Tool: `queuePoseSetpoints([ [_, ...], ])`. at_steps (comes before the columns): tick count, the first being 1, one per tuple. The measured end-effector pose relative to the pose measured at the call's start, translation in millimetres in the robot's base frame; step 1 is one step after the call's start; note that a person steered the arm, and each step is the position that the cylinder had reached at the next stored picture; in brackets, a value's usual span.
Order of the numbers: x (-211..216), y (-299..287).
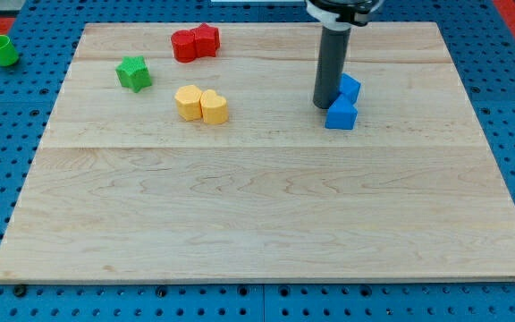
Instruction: Move the yellow blocks towards the bottom of the board
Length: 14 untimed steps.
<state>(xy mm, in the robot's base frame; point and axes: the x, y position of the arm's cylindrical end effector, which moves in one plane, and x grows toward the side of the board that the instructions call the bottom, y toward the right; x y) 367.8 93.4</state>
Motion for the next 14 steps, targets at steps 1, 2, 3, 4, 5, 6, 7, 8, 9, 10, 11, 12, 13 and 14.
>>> queuePoseSetpoints([
  [1,-22,-53],
  [2,-47,-103],
  [3,-47,-158],
  [4,-43,-196],
  [5,-23,-180],
  [6,1,-175],
  [7,8,-142],
  [8,18,-111],
  [9,101,-79],
  [10,134,-74],
  [11,95,-105],
  [12,39,-118],
  [13,-9,-130],
  [14,-9,-170],
])
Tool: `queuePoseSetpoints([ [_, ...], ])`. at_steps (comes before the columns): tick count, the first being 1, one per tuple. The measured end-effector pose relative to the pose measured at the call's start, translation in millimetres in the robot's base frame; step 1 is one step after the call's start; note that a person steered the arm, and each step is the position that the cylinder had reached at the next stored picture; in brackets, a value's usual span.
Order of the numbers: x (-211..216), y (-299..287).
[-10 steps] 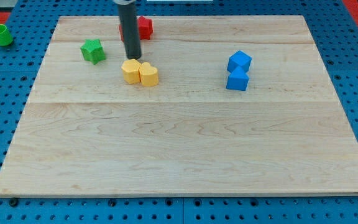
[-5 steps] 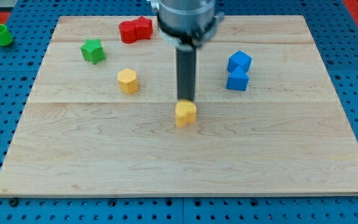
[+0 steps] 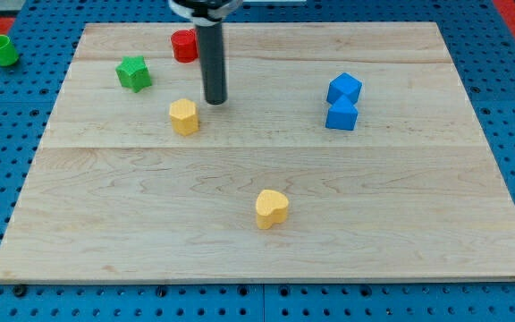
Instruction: Move the yellow blocks towards the bottom of the board
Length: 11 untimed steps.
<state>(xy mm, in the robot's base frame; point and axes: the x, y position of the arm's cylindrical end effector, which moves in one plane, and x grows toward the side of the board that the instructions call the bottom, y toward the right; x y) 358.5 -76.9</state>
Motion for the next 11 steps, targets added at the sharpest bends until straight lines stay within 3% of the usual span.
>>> queuePoseSetpoints([
  [1,8,-31],
  [2,82,31],
  [3,121,78],
  [4,75,76],
  [6,44,-34],
  [8,144,35],
  [9,131,-6],
  [10,148,-28],
  [11,164,8],
])
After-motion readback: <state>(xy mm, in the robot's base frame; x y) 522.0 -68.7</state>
